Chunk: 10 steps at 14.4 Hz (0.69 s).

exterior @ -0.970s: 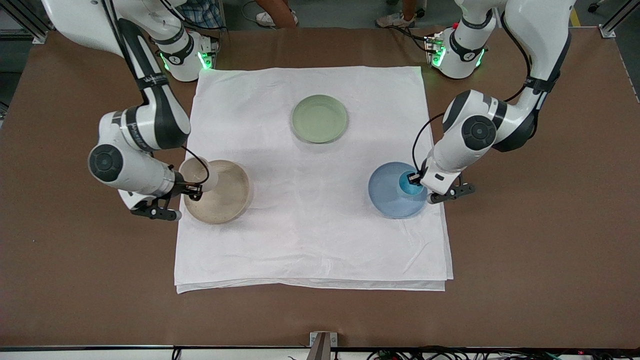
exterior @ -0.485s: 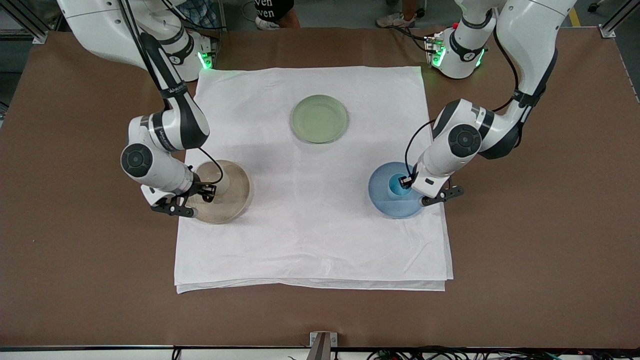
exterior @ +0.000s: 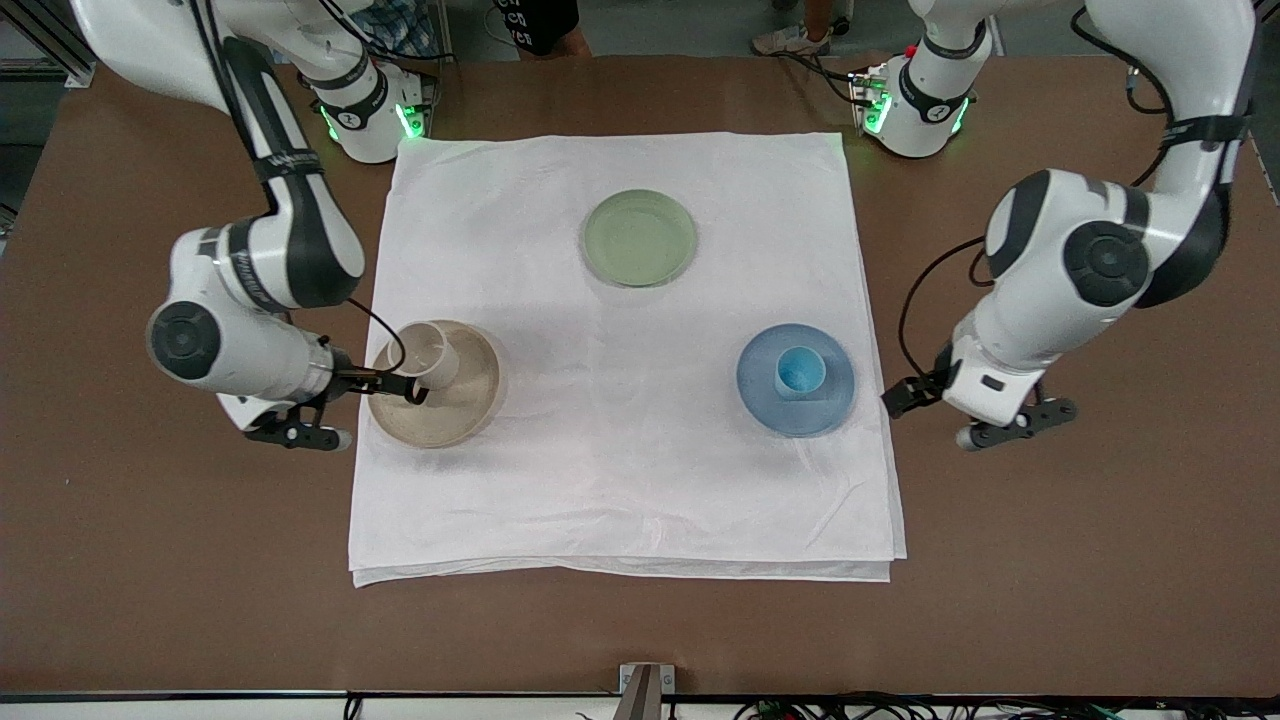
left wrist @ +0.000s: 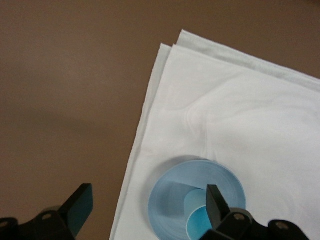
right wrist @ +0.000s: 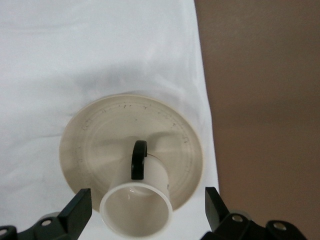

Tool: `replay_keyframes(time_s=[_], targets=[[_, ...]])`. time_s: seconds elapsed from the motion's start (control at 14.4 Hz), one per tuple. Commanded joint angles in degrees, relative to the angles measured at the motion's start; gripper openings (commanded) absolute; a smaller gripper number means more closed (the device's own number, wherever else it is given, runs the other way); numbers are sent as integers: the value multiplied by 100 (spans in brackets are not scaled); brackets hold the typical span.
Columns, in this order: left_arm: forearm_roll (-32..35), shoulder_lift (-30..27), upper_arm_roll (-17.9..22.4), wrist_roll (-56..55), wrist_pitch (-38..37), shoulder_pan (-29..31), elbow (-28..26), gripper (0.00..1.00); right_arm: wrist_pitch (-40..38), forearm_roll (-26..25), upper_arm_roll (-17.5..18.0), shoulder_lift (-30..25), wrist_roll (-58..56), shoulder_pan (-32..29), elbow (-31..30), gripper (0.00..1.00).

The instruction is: Place blue cup in blue plate and white mug in gray plate

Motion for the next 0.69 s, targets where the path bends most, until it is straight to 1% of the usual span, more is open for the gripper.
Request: replay_keyframes(time_s=[0.0, 0.07, 0.21, 0.35, 0.42, 0.55, 0.62], targets=[[111, 83, -33, 694, -397, 303, 631, 100, -979, -163, 59, -99, -925, -650, 733, 100], [119, 57, -33, 871, -634, 382, 806, 100, -1217, -286, 59, -195, -1199, -853, 848, 100], [120, 48, -33, 1153, -1571, 506, 1438, 100, -1595, -523, 59, -414, -1534, -1100, 919, 100], [128, -5, -33, 1286, -2093, 637, 1843, 100, -1886, -498, 68, -538, -1544, -1319, 1033, 100], [120, -153, -33, 1408, -2286, 707, 1880, 100, -1948, -541, 68, -504, -1544, -1303, 1277, 100], [76, -496, -42, 2004, -2402, 918, 1871, 100, -2430, -577, 68, -469, -1509, -1338, 1726, 100], [32, -628, -33, 2268, -2577, 980, 1871, 100, -2476, -568, 68, -468, -1535, -1355, 1859, 100]])
